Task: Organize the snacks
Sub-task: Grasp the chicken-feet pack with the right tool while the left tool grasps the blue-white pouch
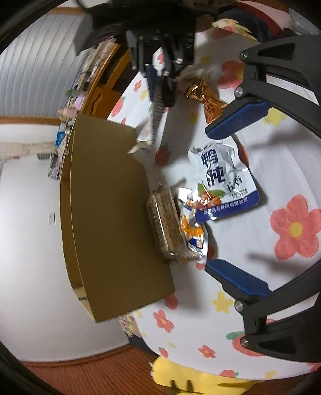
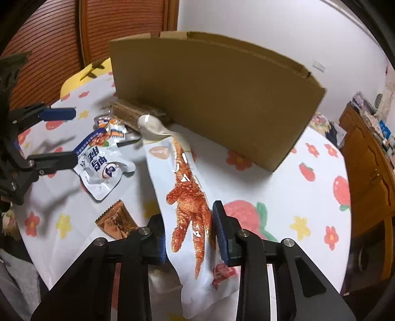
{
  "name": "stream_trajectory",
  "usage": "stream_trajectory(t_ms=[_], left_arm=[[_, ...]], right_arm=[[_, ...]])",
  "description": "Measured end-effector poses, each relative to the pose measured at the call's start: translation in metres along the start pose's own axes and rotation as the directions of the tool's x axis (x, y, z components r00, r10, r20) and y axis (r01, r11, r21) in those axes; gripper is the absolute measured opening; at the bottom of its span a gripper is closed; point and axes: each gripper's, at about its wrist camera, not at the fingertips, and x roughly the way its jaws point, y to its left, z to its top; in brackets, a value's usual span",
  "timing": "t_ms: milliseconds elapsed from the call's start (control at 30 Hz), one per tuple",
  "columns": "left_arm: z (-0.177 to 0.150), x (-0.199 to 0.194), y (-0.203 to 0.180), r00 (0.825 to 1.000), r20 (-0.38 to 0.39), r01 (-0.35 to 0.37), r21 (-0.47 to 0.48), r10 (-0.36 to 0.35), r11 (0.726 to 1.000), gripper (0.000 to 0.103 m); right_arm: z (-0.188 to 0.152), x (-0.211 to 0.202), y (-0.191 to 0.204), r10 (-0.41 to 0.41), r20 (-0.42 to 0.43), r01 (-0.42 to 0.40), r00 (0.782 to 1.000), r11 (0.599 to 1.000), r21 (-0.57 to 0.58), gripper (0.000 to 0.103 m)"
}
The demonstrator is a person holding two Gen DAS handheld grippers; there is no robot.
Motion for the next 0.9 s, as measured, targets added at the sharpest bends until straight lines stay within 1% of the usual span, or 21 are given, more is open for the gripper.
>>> stream_trajectory(t_ms=[167,233,267,333,400,500,567,633,700,733,833,900], left_arm=[[0.007,0.0,-0.01,0.999,-0.014,0.044,0.112,-0.043,0.993,0.096],[0.01,0.001,-0.014,0.997,-0.028,0.071,0.16,-0.068,0.985,0.087],[0.013,0.002,-0.017,0.997,-0.041,0.079,0.186,-0.072,0.979,0.086],[0.017,0.006,-0.021,0.993,-0.069,0.108,0.233,-0.094,0.967,0.08],[0.02,0.011,-0.025,0.988,-0.103,0.139,0.266,-0.115,0.954,0.079],[0.025,0.022,-0.028,0.979,-0.163,0.169,0.292,-0.125,0.941,0.079],[0.026,0.029,-0.029,0.969,-0.207,0.197,0.297,-0.138,0.934,0.079],[0.025,0.032,-0.03,0.962,-0.231,0.213,0.298,-0.146,0.931,0.079],[0.023,0.036,-0.031,0.951,-0.269,0.234,0.301,-0.153,0.925,0.08],[0.021,0.034,-0.032,0.953,-0.266,0.229,0.312,-0.146,0.922,0.08],[0.016,0.03,-0.035,0.945,-0.295,0.239,0.328,-0.142,0.914,0.08],[0.013,0.028,-0.037,0.944,-0.303,0.238,0.337,-0.134,0.911,0.08]], right_arm=[[-0.001,-0.015,-0.009,0.005,0.048,-0.007,0.999,0.999,0.045,0.029],[-0.001,-0.02,-0.011,0.014,0.069,-0.019,0.998,0.998,0.068,0.029],[-0.002,-0.023,-0.013,0.021,0.082,-0.028,0.996,0.996,0.083,0.029],[-0.003,-0.028,-0.015,0.03,0.095,-0.039,0.995,0.994,0.097,0.029],[-0.005,-0.033,-0.017,0.034,0.112,-0.047,0.993,0.992,0.117,0.029],[-0.009,-0.041,-0.019,0.038,0.134,-0.058,0.99,0.988,0.146,0.029],[-0.014,-0.046,-0.023,0.04,0.149,-0.066,0.988,0.983,0.174,0.029],[-0.019,-0.048,-0.026,0.041,0.158,-0.073,0.987,0.976,0.204,0.029],[-0.023,-0.048,-0.031,0.042,0.162,-0.079,0.986,0.97,0.231,0.029],[-0.025,-0.048,-0.032,0.042,0.163,-0.081,0.986,0.968,0.239,0.029],[-0.031,-0.044,-0.036,0.037,0.161,-0.079,0.986,0.96,0.268,0.029],[-0.033,-0.042,-0.038,0.028,0.161,-0.073,0.987,0.957,0.282,0.029]])
